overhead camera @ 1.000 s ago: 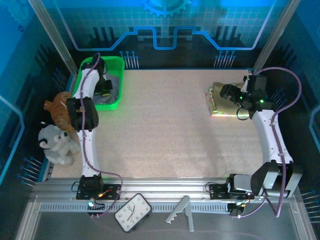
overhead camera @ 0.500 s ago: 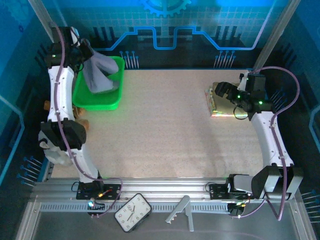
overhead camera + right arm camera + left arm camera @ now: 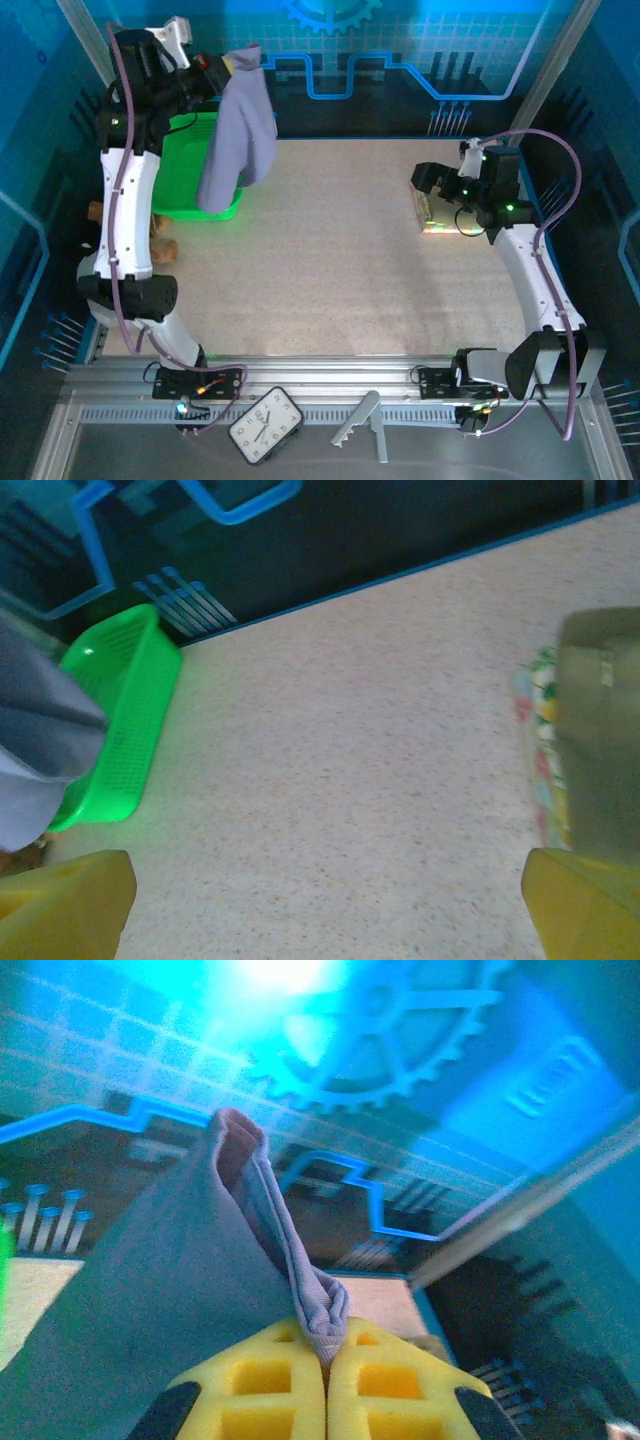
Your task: Fold and stack the skirts
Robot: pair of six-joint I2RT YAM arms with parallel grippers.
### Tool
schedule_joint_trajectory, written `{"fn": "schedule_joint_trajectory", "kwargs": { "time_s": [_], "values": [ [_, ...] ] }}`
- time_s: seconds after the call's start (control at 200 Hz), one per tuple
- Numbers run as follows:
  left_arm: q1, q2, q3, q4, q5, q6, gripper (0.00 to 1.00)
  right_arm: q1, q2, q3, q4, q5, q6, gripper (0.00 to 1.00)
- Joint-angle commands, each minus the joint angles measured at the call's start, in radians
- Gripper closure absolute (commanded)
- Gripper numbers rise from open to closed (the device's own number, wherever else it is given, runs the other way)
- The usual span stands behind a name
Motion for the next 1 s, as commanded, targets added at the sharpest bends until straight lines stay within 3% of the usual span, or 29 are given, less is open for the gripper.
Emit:
{"fn": "schedule_joint_trajectory", "kwargs": {
  "time_s": [0.0,0.295,0.485,0.61,0.81,0.995],
  "values": [
    [-0.015,-0.071,0.042,0.107,0.084,-0.048,1.0,0.054,0.003,-0.02,0.109,-0.121,-0.081,0.0],
    [-0.114,-0.137,-0.092,0.158,0.123,-0.091,1.0,0.218,0.106,-0.019,0.337,-0.36,-0.171,0.0],
    [-0.169,-0.146,-0.162,0.168,0.147,-0.108,1.0,0.344,0.249,0.116,0.374,-0.402,-0.253,0.0],
    [-0.192,-0.167,-0.248,0.195,0.14,-0.111,1.0,0.378,0.371,0.248,0.394,-0.469,-0.206,0.0],
    [-0.202,-0.162,-0.332,0.211,0.143,-0.134,1.0,0.391,0.417,0.271,0.497,-0.52,-0.15,0.01],
    [-0.218,-0.154,-0.366,0.227,0.147,-0.141,1.0,0.393,0.459,0.33,0.465,-0.516,-0.161,0.14]
  ]
}}
